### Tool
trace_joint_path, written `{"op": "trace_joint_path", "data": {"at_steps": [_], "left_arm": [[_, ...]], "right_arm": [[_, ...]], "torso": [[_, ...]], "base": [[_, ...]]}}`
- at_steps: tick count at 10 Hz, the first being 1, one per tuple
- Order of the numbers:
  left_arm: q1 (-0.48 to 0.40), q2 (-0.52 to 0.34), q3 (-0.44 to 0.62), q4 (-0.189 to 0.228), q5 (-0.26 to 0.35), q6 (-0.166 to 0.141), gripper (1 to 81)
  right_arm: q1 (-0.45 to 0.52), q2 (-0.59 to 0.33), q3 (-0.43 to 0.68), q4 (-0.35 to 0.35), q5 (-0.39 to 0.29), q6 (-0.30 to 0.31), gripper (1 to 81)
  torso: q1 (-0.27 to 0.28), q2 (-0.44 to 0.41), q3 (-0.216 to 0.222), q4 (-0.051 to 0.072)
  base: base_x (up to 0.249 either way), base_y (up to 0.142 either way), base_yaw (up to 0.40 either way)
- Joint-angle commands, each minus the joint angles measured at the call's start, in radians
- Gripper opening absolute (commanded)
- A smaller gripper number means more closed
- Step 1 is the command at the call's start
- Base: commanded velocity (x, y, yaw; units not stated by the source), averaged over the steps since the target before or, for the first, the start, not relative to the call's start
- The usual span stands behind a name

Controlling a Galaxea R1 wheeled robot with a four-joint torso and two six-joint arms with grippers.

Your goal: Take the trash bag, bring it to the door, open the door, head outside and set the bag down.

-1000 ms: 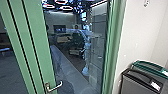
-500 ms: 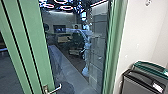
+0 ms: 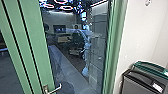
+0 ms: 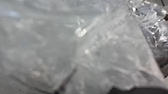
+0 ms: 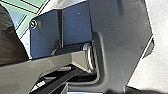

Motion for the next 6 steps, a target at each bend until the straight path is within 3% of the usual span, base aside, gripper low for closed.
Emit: {"op": "trace_joint_path", "data": {"at_steps": [1, 6], "left_arm": [[-0.071, -0.004, 0.001, -0.001, 0.072, -0.001, 1.0], [-0.071, -0.002, 0.001, 0.000, 0.069, -0.002, 1.0]], "right_arm": [[0.053, 0.004, 0.004, -0.008, -0.053, -0.001, 81.1], [0.057, 0.004, 0.004, -0.010, -0.054, -0.001, 81.1]], "torso": [[0.000, 0.000, 0.000, 0.000], [0.000, 0.000, 0.000, 0.000]], "base": [[0.000, 0.000, 0.000], [0.000, 0.000, 0.000]]}}
